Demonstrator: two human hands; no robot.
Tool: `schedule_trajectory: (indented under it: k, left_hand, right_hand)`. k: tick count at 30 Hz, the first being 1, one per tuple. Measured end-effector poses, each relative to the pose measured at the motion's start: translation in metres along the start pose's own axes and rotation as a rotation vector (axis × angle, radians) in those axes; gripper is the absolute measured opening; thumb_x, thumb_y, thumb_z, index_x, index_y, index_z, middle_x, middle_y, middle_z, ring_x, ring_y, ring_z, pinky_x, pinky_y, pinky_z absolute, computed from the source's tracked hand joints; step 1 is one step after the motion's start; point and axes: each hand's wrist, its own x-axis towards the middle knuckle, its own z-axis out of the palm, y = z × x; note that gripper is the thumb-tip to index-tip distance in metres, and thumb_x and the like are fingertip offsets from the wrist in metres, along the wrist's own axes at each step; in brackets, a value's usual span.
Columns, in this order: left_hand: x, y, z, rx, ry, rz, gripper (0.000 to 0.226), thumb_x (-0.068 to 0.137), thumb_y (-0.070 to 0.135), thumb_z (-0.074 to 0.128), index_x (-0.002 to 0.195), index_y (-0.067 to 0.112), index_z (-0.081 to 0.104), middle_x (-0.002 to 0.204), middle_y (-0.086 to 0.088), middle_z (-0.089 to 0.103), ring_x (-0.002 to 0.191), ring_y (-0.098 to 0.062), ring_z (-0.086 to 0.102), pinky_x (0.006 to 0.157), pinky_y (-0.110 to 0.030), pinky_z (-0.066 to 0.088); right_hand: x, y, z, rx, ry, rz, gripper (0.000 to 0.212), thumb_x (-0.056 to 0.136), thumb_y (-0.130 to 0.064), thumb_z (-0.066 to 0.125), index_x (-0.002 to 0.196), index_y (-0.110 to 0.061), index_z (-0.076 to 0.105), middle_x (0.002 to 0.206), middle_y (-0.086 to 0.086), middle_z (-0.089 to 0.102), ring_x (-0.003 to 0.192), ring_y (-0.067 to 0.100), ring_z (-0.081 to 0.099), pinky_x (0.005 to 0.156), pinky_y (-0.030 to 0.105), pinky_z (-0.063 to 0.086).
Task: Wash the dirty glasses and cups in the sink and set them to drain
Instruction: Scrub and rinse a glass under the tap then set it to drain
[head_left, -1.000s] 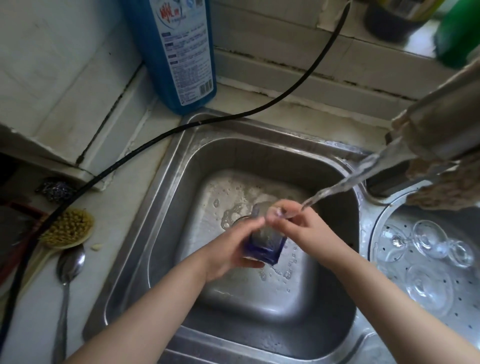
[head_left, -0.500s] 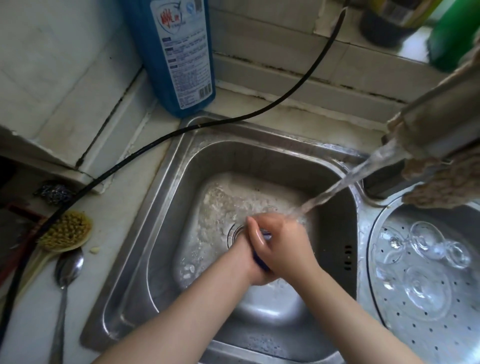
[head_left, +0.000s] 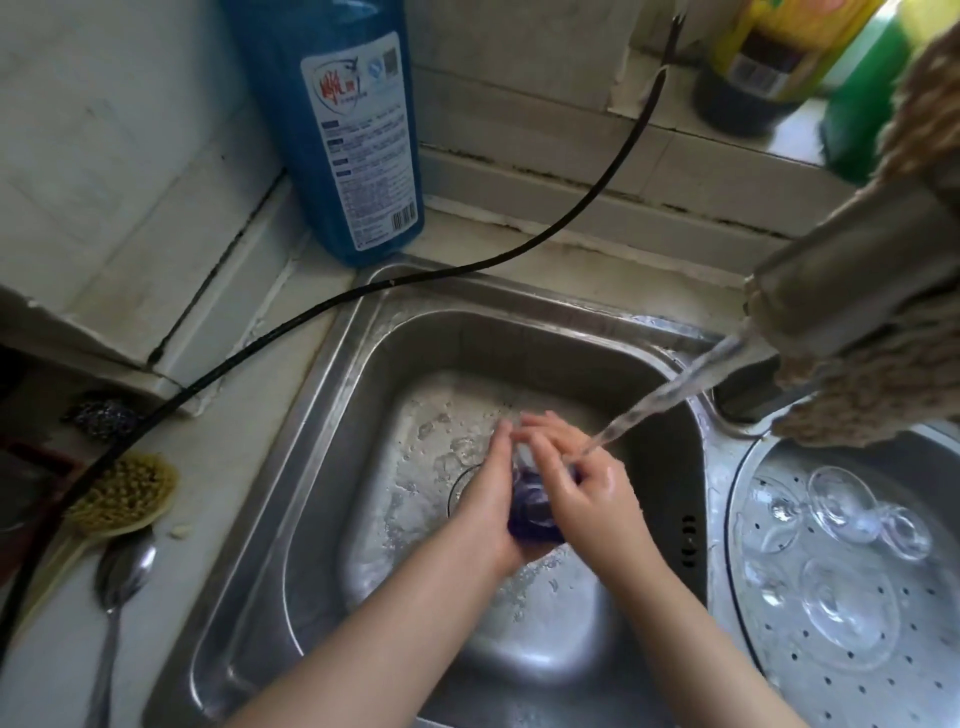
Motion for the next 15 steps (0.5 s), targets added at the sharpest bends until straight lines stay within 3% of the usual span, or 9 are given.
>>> schedule_trajectory:
  k: [2, 5, 6, 10, 12, 15]
  left_hand:
    - [0.003, -0.003, -0.004, 0.130, 0.027, 0.074, 0.066, 0.081, 0.072, 0.047, 0.102, 0.013, 0.068, 0.087, -0.009, 0.075, 0.072, -0.022, 0.072, 0.064, -0.031, 0.059]
    - [-0.002, -0.003, -0.008, 0.372, 0.091, 0.223, 0.100, 0.050, 0.095, 0.050, 0.115, 0.021, 0.067, 0.104, -0.008, 0.073, 0.089, -0.024, 0.072, 0.080, -0.038, 0.058]
    - [-0.005, -0.002, -0.010, 0.430, 0.086, 0.262, 0.105, 0.044, 0.097, 0.048, 0.116, 0.023, 0.067, 0.106, -0.008, 0.073, 0.091, -0.024, 0.072, 0.081, -0.038, 0.058]
    - [-0.023, -0.001, -0.015, 0.545, -0.001, 0.319, 0.081, 0.075, 0.080, 0.023, 0.105, 0.023, 0.072, 0.102, -0.006, 0.074, 0.093, -0.021, 0.072, 0.082, -0.038, 0.057]
    - [-0.025, -0.004, -0.019, 0.621, -0.024, 0.340, 0.082, 0.081, 0.077, 0.018, 0.094, 0.021, 0.076, 0.099, -0.010, 0.074, 0.093, -0.023, 0.071, 0.089, -0.040, 0.055]
    - [-0.027, -0.010, -0.024, 0.678, -0.006, 0.391, 0.080, 0.076, 0.077, 0.024, 0.087, 0.019, 0.077, 0.095, -0.014, 0.074, 0.092, -0.027, 0.071, 0.090, -0.043, 0.055]
  right_hand:
    - [0.005, -0.006, -0.004, 0.322, -0.099, 0.342, 0.019, 0.095, -0.020, 0.052, 0.107, -0.027, 0.065, 0.112, -0.014, 0.063, 0.106, 0.002, 0.058, 0.093, 0.020, 0.045]
    - [0.002, -0.006, -0.003, 0.552, -0.085, 0.582, 0.027, 0.091, -0.025, 0.059, 0.117, -0.028, 0.052, 0.109, -0.006, 0.061, 0.098, 0.012, 0.062, 0.092, 0.035, 0.052]
    - [-0.003, -0.006, -0.002, 0.532, -0.055, 0.577, 0.030, 0.089, -0.030, 0.061, 0.117, -0.023, 0.054, 0.109, 0.000, 0.062, 0.096, 0.015, 0.063, 0.089, 0.036, 0.054]
    - [-0.017, -0.007, -0.009, 0.202, 0.085, 0.184, 0.035, 0.078, -0.051, 0.067, 0.081, -0.017, 0.059, 0.079, 0.006, 0.063, 0.076, 0.021, 0.064, 0.070, 0.036, 0.056]
    - [-0.018, -0.006, -0.015, 0.141, 0.040, 0.071, 0.044, 0.076, -0.054, 0.065, 0.064, -0.015, 0.050, 0.062, 0.010, 0.055, 0.059, 0.024, 0.057, 0.057, 0.037, 0.049]
    - [-0.019, -0.009, -0.016, 0.062, -0.062, -0.005, 0.051, 0.079, -0.054, 0.061, 0.055, -0.015, 0.040, 0.052, -0.001, 0.045, 0.048, 0.007, 0.041, 0.050, 0.023, 0.038]
